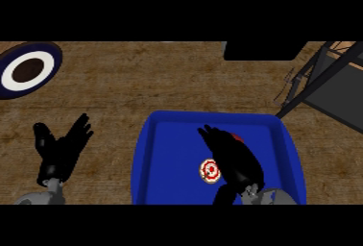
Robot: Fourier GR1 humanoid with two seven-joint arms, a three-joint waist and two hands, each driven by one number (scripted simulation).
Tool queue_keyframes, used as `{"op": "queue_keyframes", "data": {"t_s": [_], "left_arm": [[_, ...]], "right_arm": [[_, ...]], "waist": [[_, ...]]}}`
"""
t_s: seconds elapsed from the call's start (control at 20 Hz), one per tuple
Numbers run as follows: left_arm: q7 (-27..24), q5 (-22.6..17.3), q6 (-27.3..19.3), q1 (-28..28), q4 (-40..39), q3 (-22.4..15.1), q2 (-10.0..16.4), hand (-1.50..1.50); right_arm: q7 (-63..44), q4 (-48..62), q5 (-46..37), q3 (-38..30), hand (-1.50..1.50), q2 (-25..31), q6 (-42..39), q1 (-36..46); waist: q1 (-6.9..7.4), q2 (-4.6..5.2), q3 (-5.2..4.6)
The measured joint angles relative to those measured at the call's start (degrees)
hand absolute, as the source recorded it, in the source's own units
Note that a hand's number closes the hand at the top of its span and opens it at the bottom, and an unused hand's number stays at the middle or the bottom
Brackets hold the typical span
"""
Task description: Pick the cupcake from the tray and place it in the tiered shelf
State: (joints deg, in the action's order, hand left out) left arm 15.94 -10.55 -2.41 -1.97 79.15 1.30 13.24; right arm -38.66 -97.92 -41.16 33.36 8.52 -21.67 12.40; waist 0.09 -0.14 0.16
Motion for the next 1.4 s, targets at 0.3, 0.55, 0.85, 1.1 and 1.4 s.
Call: {"op": "queue_keyframes", "data": {"t_s": [0.3, 0.55, 0.85, 1.1, 1.4], "left_arm": [[0.0, 0.8, 0.9, -0.4, -0.4, 1.0, -0.6, 0.00], [0.0, 1.8, 1.0, 0.2, 0.1, 1.4, -1.4, 0.00], [-0.5, 2.6, 1.5, 0.2, 0.1, 1.7, -2.4, 0.00], [-1.1, 2.8, 2.2, -0.2, -1.0, 2.1, -2.3, 0.00], [-1.1, 2.3, 3.4, -0.6, -1.7, 3.4, -1.8, 0.00]], "right_arm": [[4.9, 5.9, -4.1, -2.0, -1.50, -2.4, 2.4, 1.4], [9.7, 10.5, -6.1, -3.4, -1.50, -4.4, 4.9, 1.4], [15.5, 16.9, -8.2, -4.2, 1.50, -6.0, 6.9, 1.8], [19.6, 19.3, -9.8, -0.9, 1.50, -4.9, 2.1, 4.2], [23.0, 17.2, -10.4, -0.3, 1.50, -5.2, 4.2, 0.2]], "waist": [[0.05, -0.01, 0.04], [0.08, -0.03, 0.07], [0.13, -0.07, 0.12], [0.22, -0.39, -0.02], [-0.11, -0.48, -0.10]]}}
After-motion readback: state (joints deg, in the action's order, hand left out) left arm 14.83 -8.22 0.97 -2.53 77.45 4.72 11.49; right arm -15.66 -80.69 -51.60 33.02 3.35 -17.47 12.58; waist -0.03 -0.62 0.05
